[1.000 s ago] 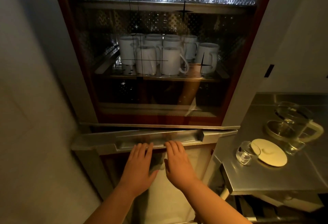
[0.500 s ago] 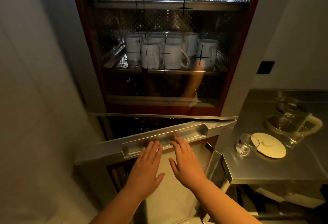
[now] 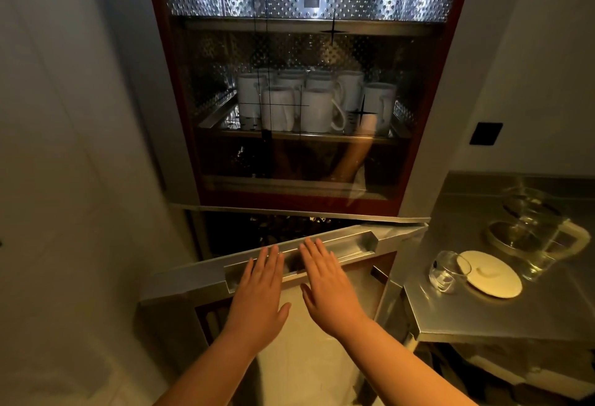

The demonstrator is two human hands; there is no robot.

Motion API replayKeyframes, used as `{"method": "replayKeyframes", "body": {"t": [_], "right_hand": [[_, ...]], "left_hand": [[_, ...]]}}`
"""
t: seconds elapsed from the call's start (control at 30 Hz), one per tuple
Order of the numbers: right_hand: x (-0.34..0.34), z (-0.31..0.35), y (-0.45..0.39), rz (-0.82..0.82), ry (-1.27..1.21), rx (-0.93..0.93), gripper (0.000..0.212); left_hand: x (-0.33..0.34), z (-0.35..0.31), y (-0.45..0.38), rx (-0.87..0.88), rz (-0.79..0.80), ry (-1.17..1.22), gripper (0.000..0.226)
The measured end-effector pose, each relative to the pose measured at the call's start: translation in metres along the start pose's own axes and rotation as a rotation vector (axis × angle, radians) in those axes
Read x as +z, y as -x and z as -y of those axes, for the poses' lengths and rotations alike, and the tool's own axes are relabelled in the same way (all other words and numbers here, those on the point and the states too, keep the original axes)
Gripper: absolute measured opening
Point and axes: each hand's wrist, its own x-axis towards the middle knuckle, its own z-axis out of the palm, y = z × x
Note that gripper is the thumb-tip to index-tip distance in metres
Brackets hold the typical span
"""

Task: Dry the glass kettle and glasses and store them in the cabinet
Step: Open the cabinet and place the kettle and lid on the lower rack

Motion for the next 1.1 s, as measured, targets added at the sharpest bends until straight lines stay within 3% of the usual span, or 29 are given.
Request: {"method": "replayKeyframes", "body": {"t": [0.37, 0.63, 0.77, 0.9, 1.1], "right_hand": [[-0.002, 0.001, 0.008, -0.064, 0.033, -0.014, 0.066], [-0.014, 0.01, 0.018, -0.213, -0.071, 0.054, 0.036], [-0.023, 0.014, 0.009, -0.3, -0.123, 0.21, 0.019], [-0.024, 0.014, 0.001, -0.329, -0.211, 0.393, 0.026], [-0.025, 0.017, 0.016, -0.314, -0.17, 0.437, 0.031]], "left_hand": [[-0.005, -0.008, 0.013, 0.03, -0.058, -0.004, 0.076], [-0.023, -0.009, 0.012, 0.09, -0.106, 0.221, 0.061], [-0.035, -0.005, 0.01, 0.227, -0.084, 0.258, 0.053], [-0.037, 0.001, 0.013, 0.338, 0.021, 0.204, 0.058], [-0.045, 0.003, 0.007, 0.491, 0.123, 0.094, 0.055]]}}
